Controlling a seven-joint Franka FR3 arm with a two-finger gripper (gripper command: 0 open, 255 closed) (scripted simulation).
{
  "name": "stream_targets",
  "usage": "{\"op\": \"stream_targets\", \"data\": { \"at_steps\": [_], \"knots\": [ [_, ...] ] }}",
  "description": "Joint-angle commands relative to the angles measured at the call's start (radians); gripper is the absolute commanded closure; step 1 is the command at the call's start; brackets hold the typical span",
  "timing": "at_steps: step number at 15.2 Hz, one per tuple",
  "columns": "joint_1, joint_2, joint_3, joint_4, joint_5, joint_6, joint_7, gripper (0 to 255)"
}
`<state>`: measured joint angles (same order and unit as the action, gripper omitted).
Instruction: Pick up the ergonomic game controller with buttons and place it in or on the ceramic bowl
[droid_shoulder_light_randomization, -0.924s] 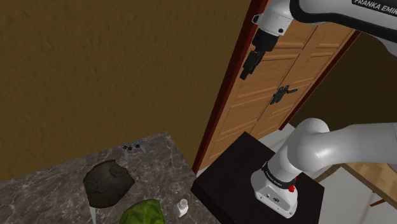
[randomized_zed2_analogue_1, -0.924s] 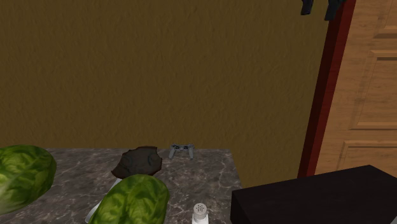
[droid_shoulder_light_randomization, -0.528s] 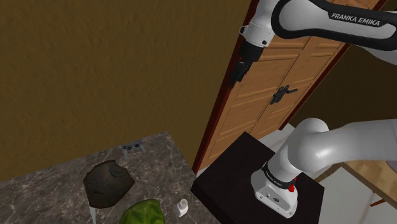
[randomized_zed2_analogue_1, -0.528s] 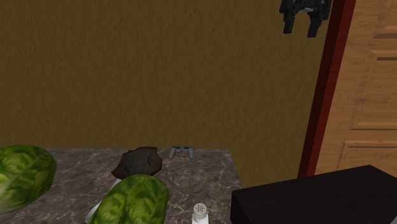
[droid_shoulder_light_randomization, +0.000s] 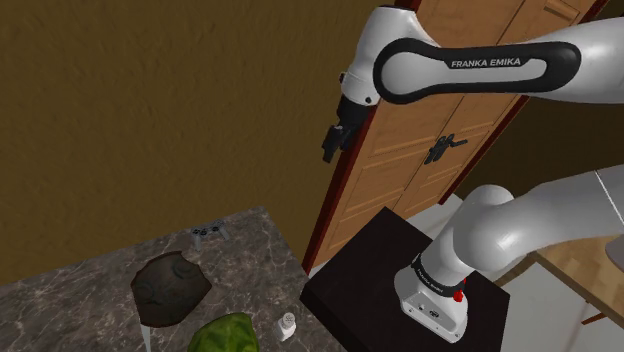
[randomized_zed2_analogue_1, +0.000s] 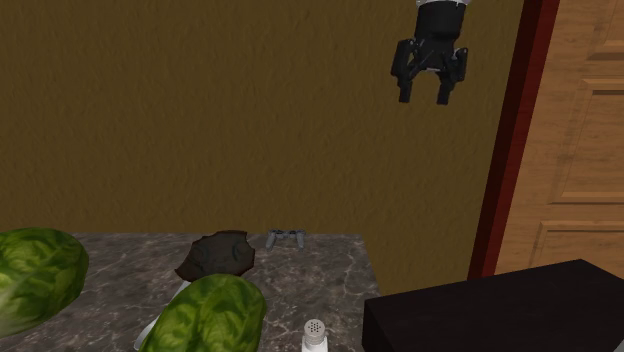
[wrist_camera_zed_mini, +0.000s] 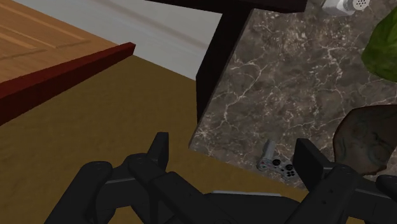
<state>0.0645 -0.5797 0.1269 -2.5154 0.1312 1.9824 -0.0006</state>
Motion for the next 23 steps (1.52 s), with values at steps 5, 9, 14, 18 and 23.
{"op": "stream_targets", "data": {
  "at_steps": [5, 9, 14, 18, 23],
  "knots": [
    [0.013, 0.192, 0.072, -0.003, 0.015, 0.195, 0.077, 0],
    [0.015, 0.342, 0.118, 0.025, 0.001, 0.315, 0.139, 0],
    [0.02, 0.543, 0.162, 0.092, -0.057, 0.443, 0.236, 0],
    [0.037, 0.711, 0.172, 0.17, -0.134, 0.523, 0.328, 0],
    [0.09, 0.917, 0.146, 0.297, -0.23, 0.588, 0.436, 0]
  ]
}}
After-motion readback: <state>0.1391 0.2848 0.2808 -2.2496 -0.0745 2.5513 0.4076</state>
